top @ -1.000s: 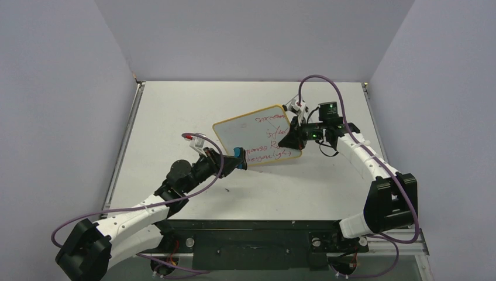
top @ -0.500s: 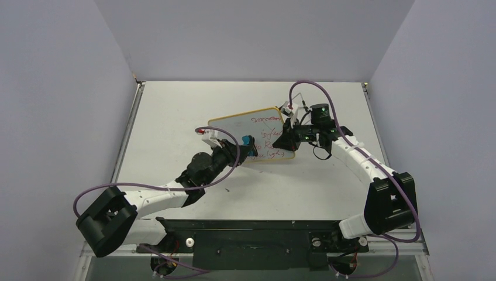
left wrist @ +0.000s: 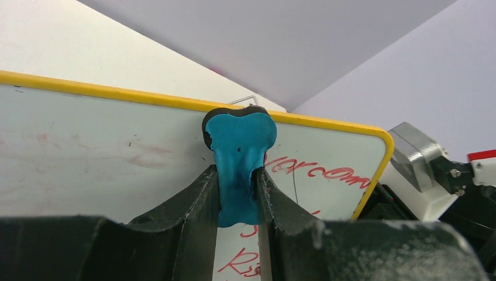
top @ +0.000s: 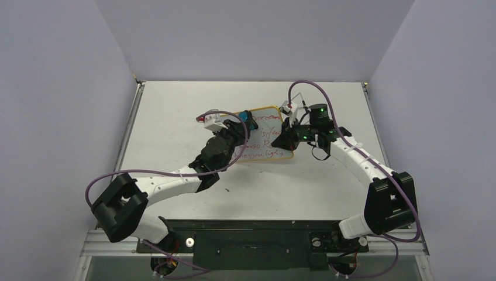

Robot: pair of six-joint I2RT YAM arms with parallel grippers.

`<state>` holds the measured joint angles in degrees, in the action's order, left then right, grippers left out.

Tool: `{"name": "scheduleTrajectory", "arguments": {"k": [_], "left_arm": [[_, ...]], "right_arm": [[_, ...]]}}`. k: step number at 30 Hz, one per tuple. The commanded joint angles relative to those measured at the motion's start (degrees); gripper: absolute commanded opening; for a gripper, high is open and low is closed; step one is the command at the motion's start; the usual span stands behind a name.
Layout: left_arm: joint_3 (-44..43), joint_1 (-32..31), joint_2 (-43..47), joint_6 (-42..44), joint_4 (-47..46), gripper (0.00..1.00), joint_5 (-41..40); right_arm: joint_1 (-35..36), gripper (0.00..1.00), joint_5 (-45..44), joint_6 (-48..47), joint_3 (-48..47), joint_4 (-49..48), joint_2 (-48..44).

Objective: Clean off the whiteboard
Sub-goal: Erase the whiteboard at the center of the board.

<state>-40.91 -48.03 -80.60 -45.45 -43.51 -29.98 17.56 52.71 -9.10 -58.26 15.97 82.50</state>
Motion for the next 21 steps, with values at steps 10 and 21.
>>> {"name": "scheduleTrajectory", "arguments": {"k": [10, 21], "left_arm": [[-12.2, -2.0, -7.4, 5.2, 16.6, 0.00, -1.0], [-5.3, 2.9, -3.8, 12.3, 10.2, 0.00, 6.3]], "right_arm": [[2.0, 0.00, -4.7, -1.5, -1.0, -1.2, -1.8], [3.3, 0.00, -3.1, -2.6, -1.7, 0.3, -2.0]]}}
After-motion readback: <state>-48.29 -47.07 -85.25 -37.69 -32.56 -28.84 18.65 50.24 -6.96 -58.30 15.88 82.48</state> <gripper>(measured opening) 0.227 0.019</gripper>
